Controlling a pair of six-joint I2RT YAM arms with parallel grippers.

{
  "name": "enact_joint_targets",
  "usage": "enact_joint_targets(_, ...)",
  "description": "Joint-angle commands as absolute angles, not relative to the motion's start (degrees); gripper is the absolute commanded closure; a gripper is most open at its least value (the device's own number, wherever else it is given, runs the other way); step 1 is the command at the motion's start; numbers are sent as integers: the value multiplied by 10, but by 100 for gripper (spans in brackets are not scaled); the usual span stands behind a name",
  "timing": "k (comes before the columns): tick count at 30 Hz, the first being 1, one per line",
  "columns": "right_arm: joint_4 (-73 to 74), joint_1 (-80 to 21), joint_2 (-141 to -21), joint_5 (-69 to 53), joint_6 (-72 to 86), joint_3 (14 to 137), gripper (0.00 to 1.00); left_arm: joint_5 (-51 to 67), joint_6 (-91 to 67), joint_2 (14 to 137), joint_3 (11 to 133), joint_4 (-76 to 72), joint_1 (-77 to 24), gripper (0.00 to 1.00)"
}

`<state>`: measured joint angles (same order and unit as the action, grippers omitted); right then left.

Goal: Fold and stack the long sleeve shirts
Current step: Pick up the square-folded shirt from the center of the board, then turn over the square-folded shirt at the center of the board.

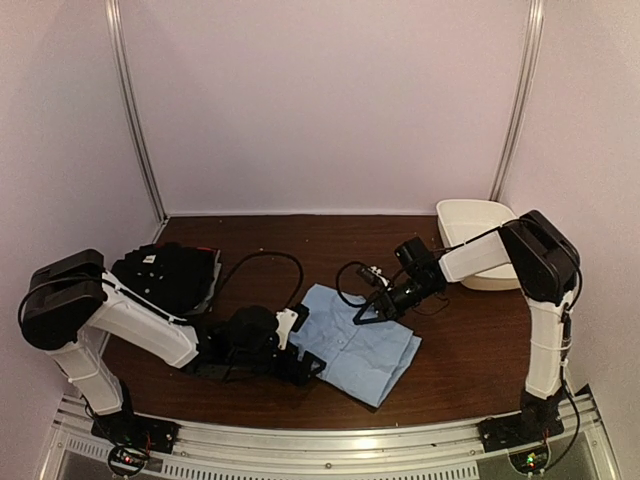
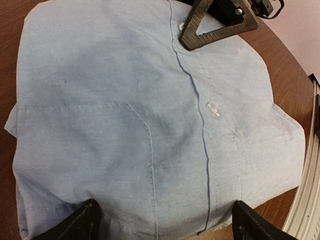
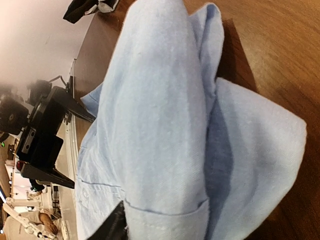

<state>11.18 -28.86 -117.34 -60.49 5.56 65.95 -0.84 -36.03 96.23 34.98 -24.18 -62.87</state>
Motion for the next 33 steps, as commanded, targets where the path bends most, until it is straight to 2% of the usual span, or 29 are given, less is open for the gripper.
enact_joint_targets(1,100,-300,-1196,-631,77,631,63,-26,-348,965,364,-246,-633,7)
enact_joint_targets(5,92,-293,-1152,-626,95,618,90,-64,-348,945,367,-219,-632,7)
enact_joint_targets(7,90,-286,-1098,-611,109,602,100,-92,-351,930,370,-195,-633,6)
enact_joint_targets(12,179,-252,-942,-509,121,576,100,-185,-345,870,392,-97,-631,2)
enact_joint_targets(20,467,-244,-783,-23,153,683,100,-243,-335,779,444,62,-581,2)
enact_joint_targets(24,564,-251,-788,152,178,759,100,-230,-327,716,437,86,-530,2)
enact_joint_targets(33,629,-374,-908,282,266,790,100,-231,-311,636,423,129,-470,2)
